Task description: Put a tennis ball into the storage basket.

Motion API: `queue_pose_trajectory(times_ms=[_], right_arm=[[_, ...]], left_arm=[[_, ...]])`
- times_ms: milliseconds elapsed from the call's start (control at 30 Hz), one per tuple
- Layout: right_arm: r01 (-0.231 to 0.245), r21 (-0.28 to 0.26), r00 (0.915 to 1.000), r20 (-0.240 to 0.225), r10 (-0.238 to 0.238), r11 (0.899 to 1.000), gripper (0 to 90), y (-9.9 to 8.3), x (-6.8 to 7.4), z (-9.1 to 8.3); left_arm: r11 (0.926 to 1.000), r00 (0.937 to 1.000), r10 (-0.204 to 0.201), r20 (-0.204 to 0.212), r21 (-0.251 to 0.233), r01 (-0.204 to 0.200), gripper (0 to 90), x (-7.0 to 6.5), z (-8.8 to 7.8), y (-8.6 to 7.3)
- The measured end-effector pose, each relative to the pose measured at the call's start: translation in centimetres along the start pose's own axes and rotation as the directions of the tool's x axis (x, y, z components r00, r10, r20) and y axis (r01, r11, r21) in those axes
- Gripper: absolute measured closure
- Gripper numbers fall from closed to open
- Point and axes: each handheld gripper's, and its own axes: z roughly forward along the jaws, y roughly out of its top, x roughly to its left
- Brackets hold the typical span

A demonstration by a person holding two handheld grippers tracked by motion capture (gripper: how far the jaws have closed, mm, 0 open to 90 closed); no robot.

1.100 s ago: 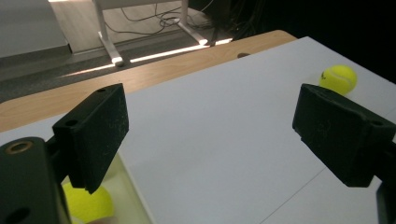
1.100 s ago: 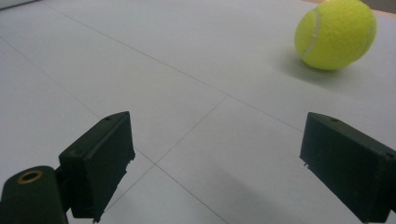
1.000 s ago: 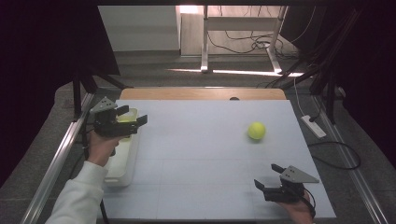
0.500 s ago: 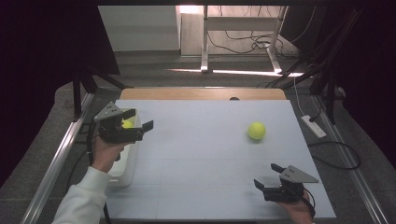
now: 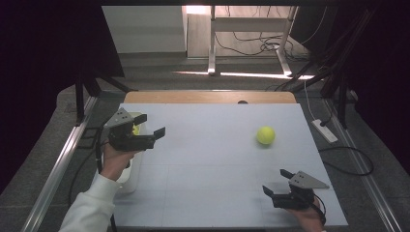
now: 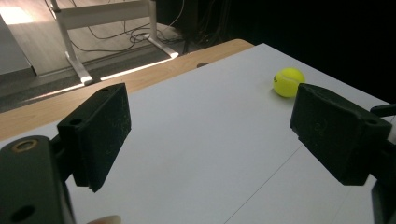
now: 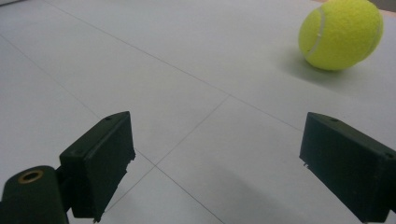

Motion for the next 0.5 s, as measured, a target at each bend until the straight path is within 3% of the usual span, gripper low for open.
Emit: queue_pose_trajectory(times_ms=[500], right_arm=[[-0.002,0.001,1.0,0.005,0.002,1.0,9.4,0.0,-0.1,0.0]], left_arm=[[0.9998,0.9992,0.019,0.035,0.005,-0.019,13.0,-1.2,1.3,0.2]])
